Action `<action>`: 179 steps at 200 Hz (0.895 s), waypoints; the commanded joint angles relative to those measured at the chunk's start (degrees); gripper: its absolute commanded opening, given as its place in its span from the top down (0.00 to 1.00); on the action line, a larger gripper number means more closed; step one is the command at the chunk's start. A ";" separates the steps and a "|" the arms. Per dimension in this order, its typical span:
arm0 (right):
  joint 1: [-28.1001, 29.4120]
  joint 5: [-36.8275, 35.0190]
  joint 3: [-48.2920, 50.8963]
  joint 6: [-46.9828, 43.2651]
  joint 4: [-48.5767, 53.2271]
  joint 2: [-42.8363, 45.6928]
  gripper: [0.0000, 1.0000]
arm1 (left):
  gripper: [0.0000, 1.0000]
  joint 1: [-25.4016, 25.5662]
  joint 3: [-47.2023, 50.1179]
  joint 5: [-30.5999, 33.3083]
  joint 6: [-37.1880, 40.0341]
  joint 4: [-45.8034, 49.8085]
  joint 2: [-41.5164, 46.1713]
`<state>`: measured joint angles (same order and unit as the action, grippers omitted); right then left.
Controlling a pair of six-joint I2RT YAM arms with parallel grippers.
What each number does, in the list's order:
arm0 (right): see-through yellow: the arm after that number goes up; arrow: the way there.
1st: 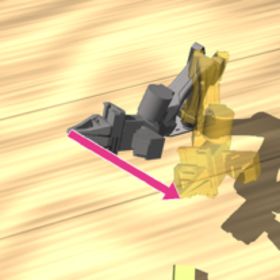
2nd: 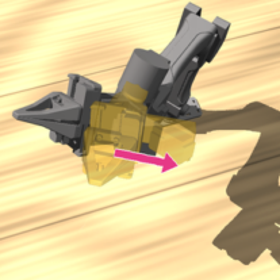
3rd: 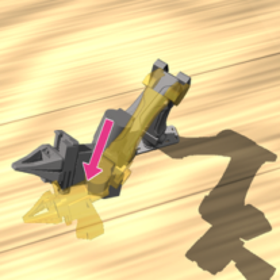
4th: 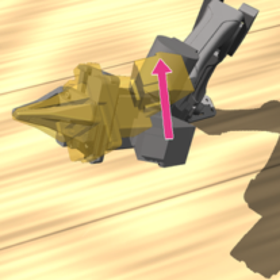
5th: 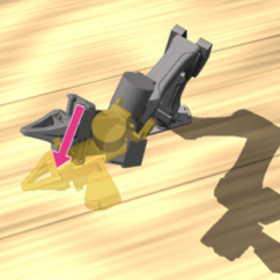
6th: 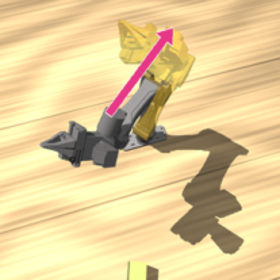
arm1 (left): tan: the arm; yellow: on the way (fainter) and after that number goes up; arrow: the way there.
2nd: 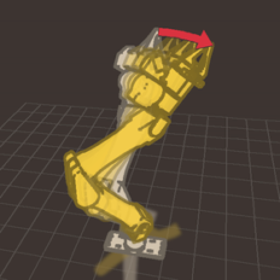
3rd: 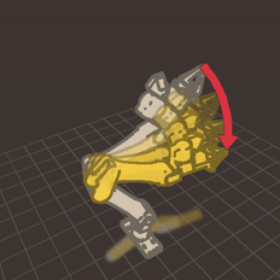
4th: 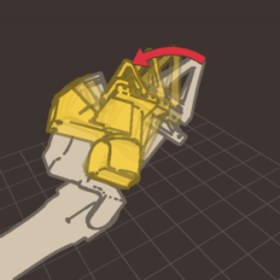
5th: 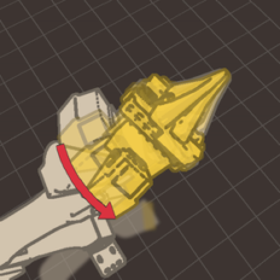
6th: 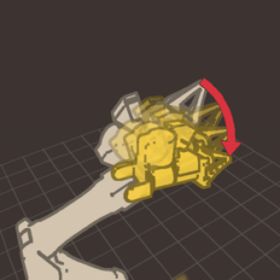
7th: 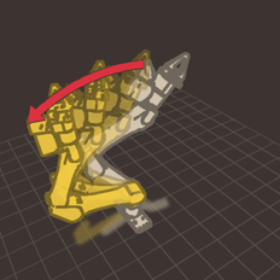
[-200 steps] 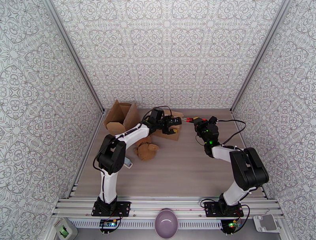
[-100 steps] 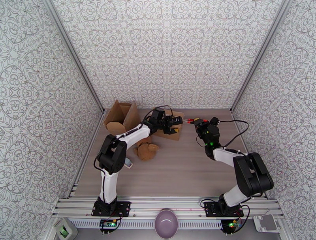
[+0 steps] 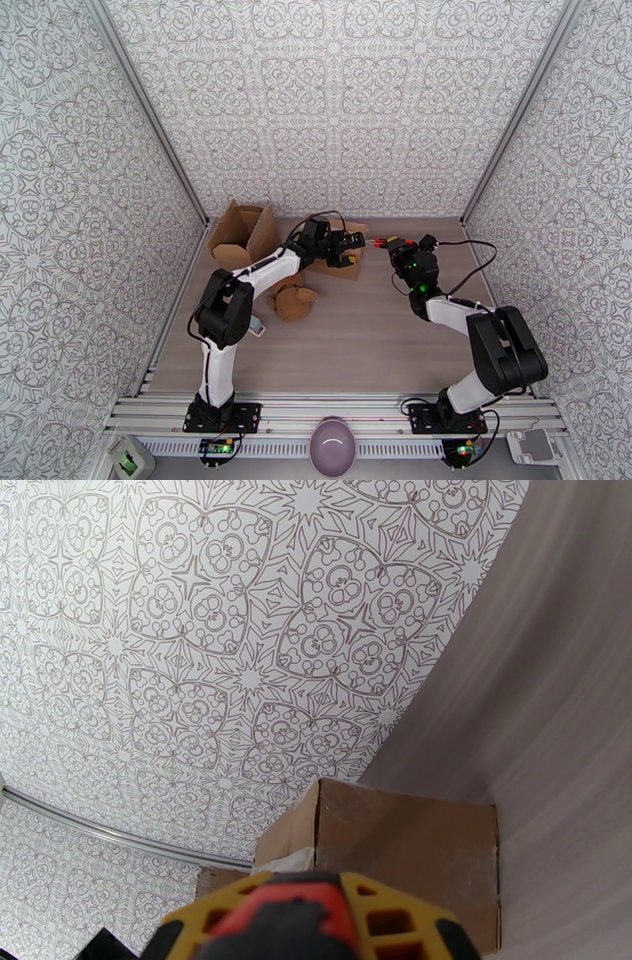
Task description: Unpack the express box
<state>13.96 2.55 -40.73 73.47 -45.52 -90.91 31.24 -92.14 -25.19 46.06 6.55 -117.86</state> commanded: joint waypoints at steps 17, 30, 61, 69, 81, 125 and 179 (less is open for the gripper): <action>2.49 0.73 -2.68 -0.97 4.17 -1.38 1.00 | 0.37 0.26 -1.02 2.65 -2.09 -3.39 -1.76; 3.15 0.58 -3.24 -1.07 5.17 -1.57 1.00 | 0.38 0.51 -0.83 3.33 -2.55 -4.19 -1.95; 3.62 -0.30 -3.28 -0.37 7.59 -1.01 1.00 | 0.40 0.87 -0.67 4.55 -3.16 -5.48 -2.24; 3.62 -0.31 -3.37 -0.74 8.63 -0.61 1.00 | 0.41 0.84 -0.76 4.93 -3.38 -5.83 -2.35; 3.62 0.26 -3.52 -0.94 9.34 -0.24 1.00 | 0.41 0.84 -1.06 5.55 -3.39 -6.23 -2.53; 4.68 0.44 -3.86 -1.63 13.01 1.44 1.00 | 0.43 0.84 -2.21 7.44 -3.89 -7.44 -3.12; 5.93 1.51 -2.31 0.78 8.17 0.42 1.00 | 0.43 0.68 -2.49 7.96 -3.62 -7.21 -3.14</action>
<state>16.62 -2.50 -44.56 73.25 -38.33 -90.35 32.12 -92.16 -20.86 43.51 3.42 -118.67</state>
